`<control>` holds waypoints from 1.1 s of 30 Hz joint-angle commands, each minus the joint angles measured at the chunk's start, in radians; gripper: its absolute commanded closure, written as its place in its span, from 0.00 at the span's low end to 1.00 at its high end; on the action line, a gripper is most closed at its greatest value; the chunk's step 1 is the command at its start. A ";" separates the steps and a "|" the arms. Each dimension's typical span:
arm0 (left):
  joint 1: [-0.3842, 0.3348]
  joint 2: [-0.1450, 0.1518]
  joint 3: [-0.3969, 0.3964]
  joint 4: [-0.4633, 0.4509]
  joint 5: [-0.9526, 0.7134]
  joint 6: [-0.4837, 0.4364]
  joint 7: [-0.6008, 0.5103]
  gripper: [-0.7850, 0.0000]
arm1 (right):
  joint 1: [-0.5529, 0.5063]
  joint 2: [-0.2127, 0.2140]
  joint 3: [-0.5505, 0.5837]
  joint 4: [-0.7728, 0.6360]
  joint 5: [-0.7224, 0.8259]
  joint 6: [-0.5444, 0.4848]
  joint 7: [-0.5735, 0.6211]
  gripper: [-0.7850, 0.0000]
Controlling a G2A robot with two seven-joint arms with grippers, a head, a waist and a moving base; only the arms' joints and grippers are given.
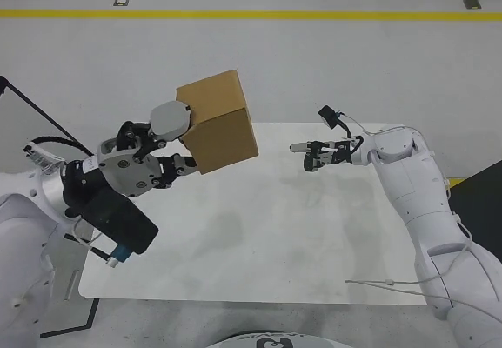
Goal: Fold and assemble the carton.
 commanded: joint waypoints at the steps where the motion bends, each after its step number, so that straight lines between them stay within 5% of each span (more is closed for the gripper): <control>1: 0.000 0.000 0.000 0.000 0.017 0.013 0.007 1.00 | 0.000 0.000 0.000 0.000 0.000 0.000 0.000 0.00; 6: 0.009 -0.002 0.005 0.014 -0.015 0.024 0.005 1.00 | 0.000 0.000 0.000 0.000 0.000 0.000 0.000 0.00; 13: 0.073 -0.013 0.020 0.082 -0.477 -0.008 -0.229 1.00 | 0.000 0.000 0.000 0.000 0.000 0.000 0.000 0.00; 20: 0.074 -0.013 0.021 0.079 -0.500 -0.005 -0.241 1.00 | 0.000 0.000 0.000 0.000 0.000 0.000 0.000 0.00; 23: 0.098 -0.018 0.046 0.098 -0.667 0.021 -0.249 1.00 | 0.000 0.000 0.000 0.000 0.000 0.000 0.000 0.00; 30: 0.133 -0.010 0.072 0.095 -1.215 0.110 -0.549 1.00 | 0.000 0.000 0.000 0.000 0.000 0.000 0.000 0.00; 33: 0.125 -0.005 0.062 0.088 -1.261 0.128 -0.618 1.00 | 0.000 0.000 0.000 0.000 0.000 0.000 0.000 0.00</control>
